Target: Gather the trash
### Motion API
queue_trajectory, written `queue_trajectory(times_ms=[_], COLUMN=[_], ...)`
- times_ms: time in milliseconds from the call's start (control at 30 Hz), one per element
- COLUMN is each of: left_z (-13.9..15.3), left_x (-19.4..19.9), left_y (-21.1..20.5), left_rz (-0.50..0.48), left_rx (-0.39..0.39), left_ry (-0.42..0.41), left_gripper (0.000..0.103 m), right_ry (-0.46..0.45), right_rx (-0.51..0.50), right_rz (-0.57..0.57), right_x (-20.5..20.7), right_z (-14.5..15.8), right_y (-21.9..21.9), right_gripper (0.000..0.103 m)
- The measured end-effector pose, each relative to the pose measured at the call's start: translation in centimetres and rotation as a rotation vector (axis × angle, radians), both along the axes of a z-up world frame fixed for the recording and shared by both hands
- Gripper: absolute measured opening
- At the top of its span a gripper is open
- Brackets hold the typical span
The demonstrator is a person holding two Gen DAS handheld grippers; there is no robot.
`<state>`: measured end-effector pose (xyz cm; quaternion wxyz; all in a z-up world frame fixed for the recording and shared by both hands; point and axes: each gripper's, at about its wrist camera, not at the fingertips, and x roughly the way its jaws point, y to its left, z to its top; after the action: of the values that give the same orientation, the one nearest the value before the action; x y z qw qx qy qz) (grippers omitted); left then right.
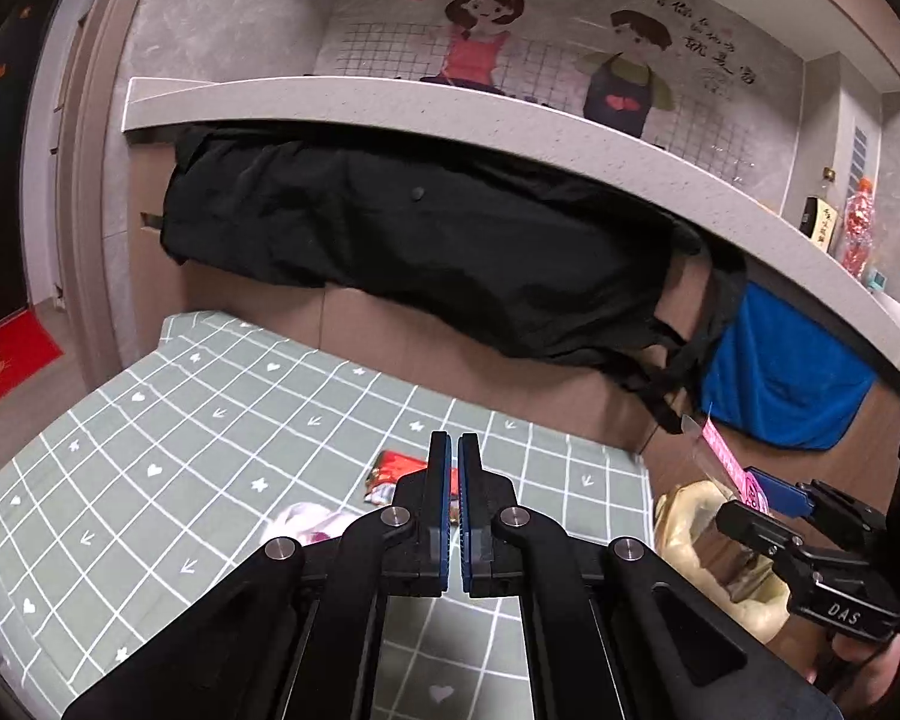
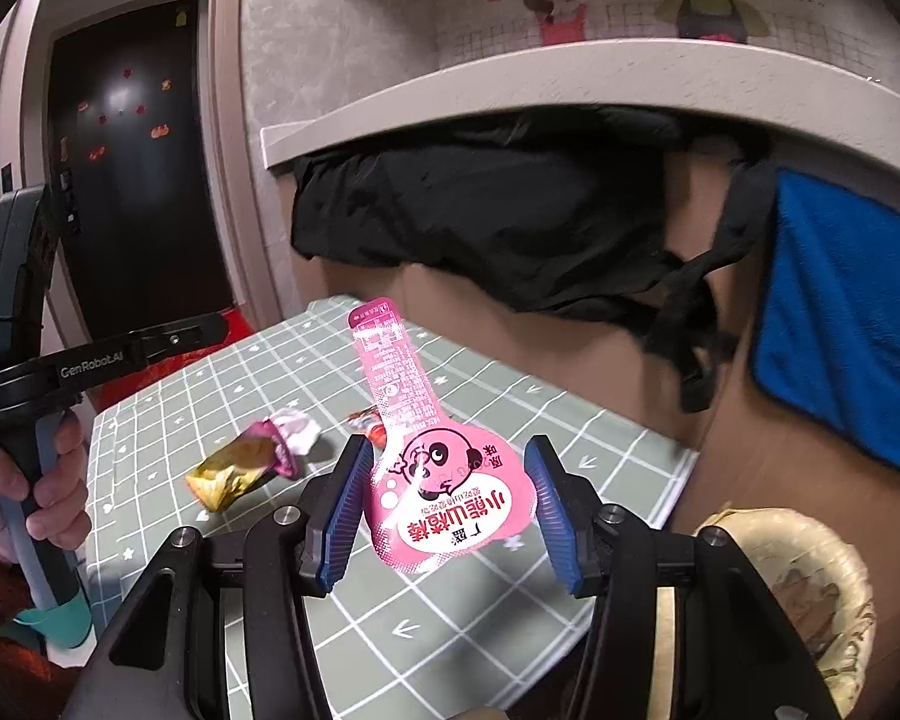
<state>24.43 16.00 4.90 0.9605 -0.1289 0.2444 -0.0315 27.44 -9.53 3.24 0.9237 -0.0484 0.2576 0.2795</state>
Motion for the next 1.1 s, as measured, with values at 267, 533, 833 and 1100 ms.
queue_trajectory(times_ms=[267, 533, 833, 1100], left_z=[-2.7, -10.1, -12.8, -10.2], left_x=[-0.3, 0.6, 3.6, 3.2], left_y=[2.1, 5.5, 4.7, 3.7], left_rz=[-0.040, 0.033, 0.014, 0.010], left_rx=[0.000, 0.048, 0.052, 0.043], left_ry=[0.064, 0.249, 0.335, 0.272], left_gripper=[0.036, 0.061, 0.049, 0.003], right_ry=[0.043, 0.106, 0.132, 0.112], right_rx=[0.018, 0.011, -0.041, -0.030], right_rz=[-0.009, 0.025, 0.056, 0.053], right_x=[0.2, 0.8, 1.0, 1.2], right_z=[-1.5, -4.0, -5.3, -4.6], right_y=[-0.9, 1.0, 3.4, 3.0], right_gripper=[0.050, 0.050, 0.050, 0.050])
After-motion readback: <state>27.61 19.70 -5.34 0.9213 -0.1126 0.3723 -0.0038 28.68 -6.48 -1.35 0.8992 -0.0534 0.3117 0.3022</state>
